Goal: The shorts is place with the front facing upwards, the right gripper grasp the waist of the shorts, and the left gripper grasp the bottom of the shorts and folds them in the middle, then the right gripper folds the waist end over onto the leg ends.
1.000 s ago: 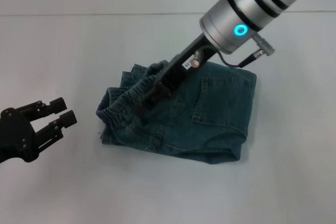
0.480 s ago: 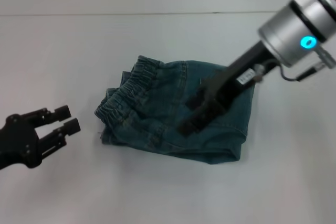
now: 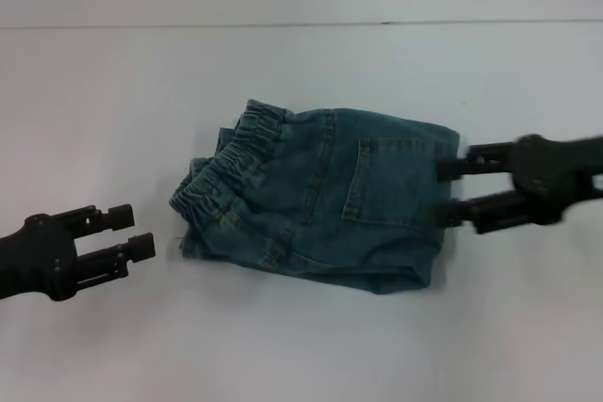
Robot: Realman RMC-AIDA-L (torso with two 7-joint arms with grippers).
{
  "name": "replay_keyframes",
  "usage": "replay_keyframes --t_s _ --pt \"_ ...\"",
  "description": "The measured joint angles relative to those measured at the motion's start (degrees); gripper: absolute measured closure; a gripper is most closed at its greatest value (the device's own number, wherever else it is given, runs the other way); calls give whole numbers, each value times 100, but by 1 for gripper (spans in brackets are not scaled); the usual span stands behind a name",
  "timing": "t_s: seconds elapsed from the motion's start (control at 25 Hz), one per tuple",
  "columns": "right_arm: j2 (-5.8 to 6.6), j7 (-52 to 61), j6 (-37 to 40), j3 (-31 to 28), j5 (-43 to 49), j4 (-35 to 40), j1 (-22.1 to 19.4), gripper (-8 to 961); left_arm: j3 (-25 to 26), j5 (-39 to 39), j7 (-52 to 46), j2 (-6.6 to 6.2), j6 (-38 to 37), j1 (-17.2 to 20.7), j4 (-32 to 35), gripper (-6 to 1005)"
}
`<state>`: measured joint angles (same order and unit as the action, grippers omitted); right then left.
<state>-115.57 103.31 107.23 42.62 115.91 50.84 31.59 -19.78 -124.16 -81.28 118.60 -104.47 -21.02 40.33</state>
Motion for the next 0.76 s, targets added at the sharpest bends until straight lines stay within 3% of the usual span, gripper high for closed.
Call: replay_keyframes --t_s 0.28,0.6,0.76 --pt "163 -1154 0 -627 -135 -824 -687 64 -126 -390 -345 -46 -45 -215 256 266" --pt "72 -1519 -433 -670 265 -859 -875 63 -354 -488 -528 -15 119 -297 380 89" --pt "47 -1541 -522 -648 307 -862 -863 63 -362 -492 -530 -13 136 -311 382 89"
